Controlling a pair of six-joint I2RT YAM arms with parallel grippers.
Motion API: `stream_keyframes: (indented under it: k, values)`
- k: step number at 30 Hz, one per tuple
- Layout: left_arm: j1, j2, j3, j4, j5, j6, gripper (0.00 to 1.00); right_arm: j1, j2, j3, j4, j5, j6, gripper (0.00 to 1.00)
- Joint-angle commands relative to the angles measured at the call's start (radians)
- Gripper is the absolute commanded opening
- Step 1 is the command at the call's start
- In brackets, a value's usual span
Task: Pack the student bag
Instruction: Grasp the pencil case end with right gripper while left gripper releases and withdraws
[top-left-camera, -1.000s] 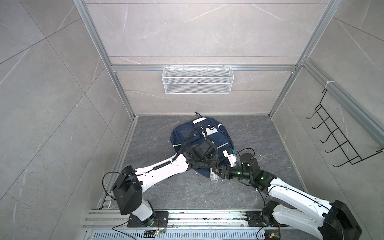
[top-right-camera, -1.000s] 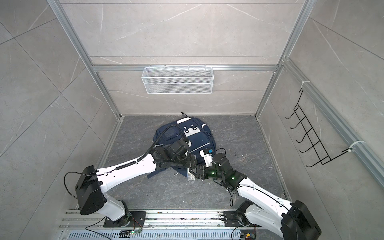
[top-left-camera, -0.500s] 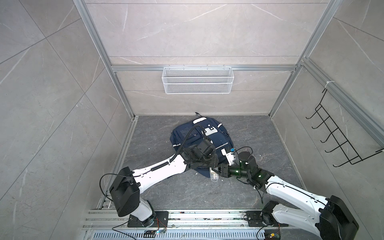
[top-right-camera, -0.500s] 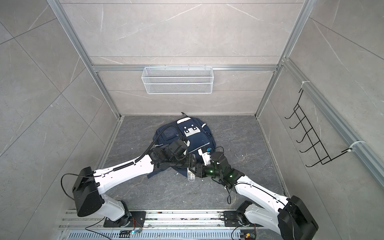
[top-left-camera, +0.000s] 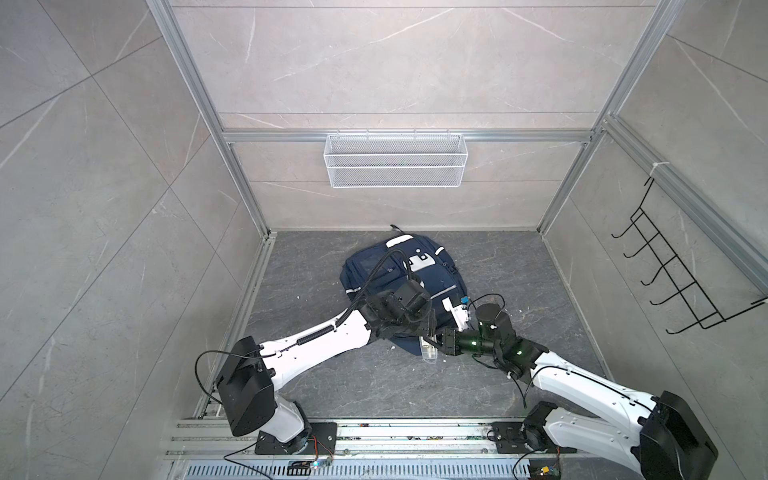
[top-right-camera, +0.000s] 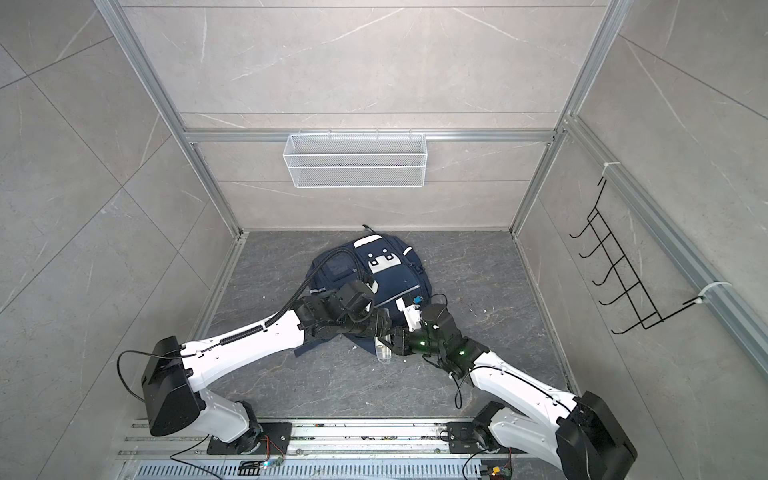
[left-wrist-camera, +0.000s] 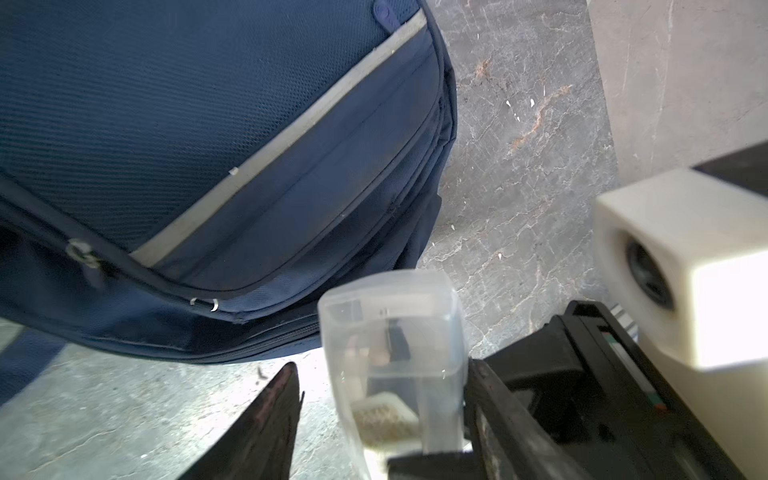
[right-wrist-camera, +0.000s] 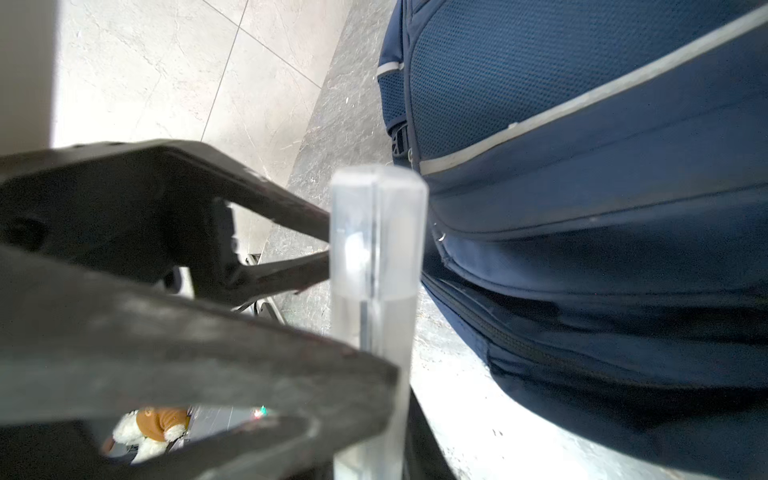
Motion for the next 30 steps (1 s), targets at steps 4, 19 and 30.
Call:
stream_keyframes:
  k: [4, 19, 30]
  values:
    - [0.002, -0.062, 0.078, -0.144, -0.163, 0.105, 0.64, -0.004, -0.055, 0.008, -0.102, 0.107, -0.017, 0.16]
    - [-0.053, 0.248, 0.297, -0.300, -0.410, 0.306, 0.52, -0.159, -0.244, 0.026, -0.339, 0.296, 0.057, 0.15]
    - [-0.084, 0.443, 0.421, -0.324, -0.424, 0.410, 0.51, -0.187, -0.278, 0.017, -0.366, 0.312, 0.068, 0.14]
